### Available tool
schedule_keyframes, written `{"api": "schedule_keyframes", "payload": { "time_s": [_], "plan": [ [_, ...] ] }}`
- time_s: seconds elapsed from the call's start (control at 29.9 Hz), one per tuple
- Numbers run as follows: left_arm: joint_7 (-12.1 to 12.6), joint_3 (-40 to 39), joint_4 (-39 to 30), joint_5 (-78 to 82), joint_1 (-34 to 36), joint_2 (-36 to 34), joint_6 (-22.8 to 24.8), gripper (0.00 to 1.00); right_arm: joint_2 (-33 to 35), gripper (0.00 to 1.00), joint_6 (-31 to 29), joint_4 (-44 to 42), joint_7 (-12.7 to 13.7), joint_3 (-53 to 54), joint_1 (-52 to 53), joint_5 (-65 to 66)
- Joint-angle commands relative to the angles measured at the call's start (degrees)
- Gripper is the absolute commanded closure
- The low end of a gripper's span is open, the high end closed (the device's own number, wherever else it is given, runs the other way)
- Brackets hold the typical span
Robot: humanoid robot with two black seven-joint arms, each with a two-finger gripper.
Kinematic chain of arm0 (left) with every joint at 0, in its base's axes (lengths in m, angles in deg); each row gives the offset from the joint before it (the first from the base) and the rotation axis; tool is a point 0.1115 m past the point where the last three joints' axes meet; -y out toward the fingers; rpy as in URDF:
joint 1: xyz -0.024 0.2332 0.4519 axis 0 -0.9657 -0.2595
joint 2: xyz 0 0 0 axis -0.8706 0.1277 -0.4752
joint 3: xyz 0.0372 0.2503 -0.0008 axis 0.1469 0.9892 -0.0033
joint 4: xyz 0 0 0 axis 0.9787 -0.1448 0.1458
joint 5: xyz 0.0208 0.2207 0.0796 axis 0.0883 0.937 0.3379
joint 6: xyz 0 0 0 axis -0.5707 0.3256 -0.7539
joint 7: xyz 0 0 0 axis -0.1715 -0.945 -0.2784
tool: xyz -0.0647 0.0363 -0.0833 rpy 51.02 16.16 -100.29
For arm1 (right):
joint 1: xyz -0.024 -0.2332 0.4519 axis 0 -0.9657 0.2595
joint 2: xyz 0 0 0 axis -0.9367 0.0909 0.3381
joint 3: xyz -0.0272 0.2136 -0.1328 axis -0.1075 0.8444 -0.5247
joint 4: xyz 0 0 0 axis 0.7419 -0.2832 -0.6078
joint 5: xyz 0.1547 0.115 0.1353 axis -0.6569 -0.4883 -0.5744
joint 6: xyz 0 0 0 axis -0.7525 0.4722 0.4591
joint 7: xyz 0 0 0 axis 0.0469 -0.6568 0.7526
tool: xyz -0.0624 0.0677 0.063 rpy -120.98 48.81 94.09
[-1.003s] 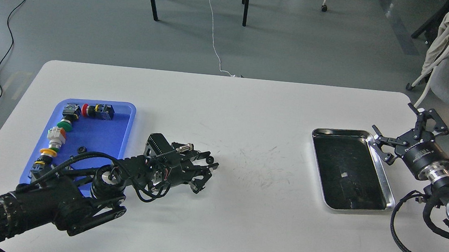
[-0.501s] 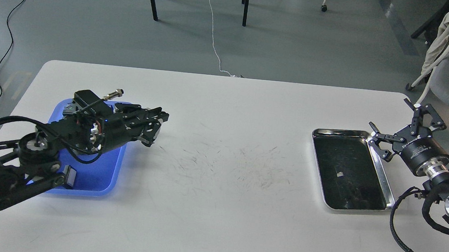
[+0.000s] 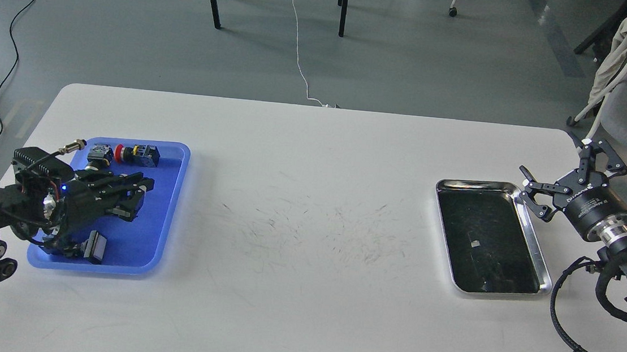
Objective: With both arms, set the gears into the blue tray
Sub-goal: 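Carry the ring into the blue tray and lower it, then release the ring in the blue tray and raise both arms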
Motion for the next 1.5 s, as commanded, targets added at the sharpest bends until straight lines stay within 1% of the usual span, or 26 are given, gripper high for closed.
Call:
{"api": "schedule_keyframes", "payload": {
  "time_s": [0.0, 0.2, 0.7, 0.87, 1.0, 1.04, 1.1, 1.2, 1.27, 1.37, 1.47],
  "plan": [
    [-1.03, -0.03, 3.5, -0.18, 0.04, 1.21, 0.07, 0.91, 0.0, 0.03, -0.01, -0.09, -0.01, 0.0, -0.01, 0.0],
    [-1.47, 0.5, 4.47, -0.54, -0.14, 2.18, 0.07, 0.87, 0.0, 0.03, -0.01, -0.09, -0.01, 0.0, 0.08, 0.0],
    [-1.3, 1.11, 4.65, -0.62, -0.49, 2.27, 0.07, 0.79, 0.09, 0.03, -0.01, -0.09, 0.08, 0.0, 0.43, 0.0],
    [-1.3, 1.29, 6.84, -0.62, -0.49, 2.35, 0.15, 0.75, 1.05, 0.03, -0.01, -0.36, 0.26, 0.0, 1.05, 0.09],
    [-1.3, 1.29, 7.02, -0.71, -0.49, 2.35, 0.15, 0.62, 1.06, 0.03, -0.01, -0.27, 0.26, 0.0, 1.22, 0.0],
    [-1.3, 1.29, 7.02, -0.71, -0.49, 2.35, 0.15, 0.58, 1.06, 0.03, -0.01, -0.18, 0.26, 0.0, 1.31, 0.09],
    [-1.39, 1.2, 7.02, -0.8, -0.41, 2.35, 0.15, 0.38, 1.06, 0.03, -0.01, -0.18, 0.26, 0.0, 1.31, 0.0],
    [-1.47, 0.5, 7.02, -2.02, -0.4, 2.44, 0.07, 0.19, 1.06, 0.03, -0.01, -0.09, 0.26, 0.08, 1.49, 0.0],
    [-1.47, 0.41, 6.76, -4.83, 0.12, 2.44, -0.02, 0.09, 1.06, 0.03, -0.01, -0.01, 0.26, 0.17, 1.75, 0.09],
    [-1.47, -0.03, 6.32, -9.31, 2.31, 2.18, -0.02, 0.04, 1.06, 0.03, -0.01, 0.08, 0.35, 0.17, 2.8, 0.0],
    [-1.82, -0.81, 6.23, -17.11, 7.84, 2.0, -0.2, 0.03, 1.14, 0.03, -0.01, 1.22, 0.43, 0.09, 4.56, 0.09]
  ]
}}
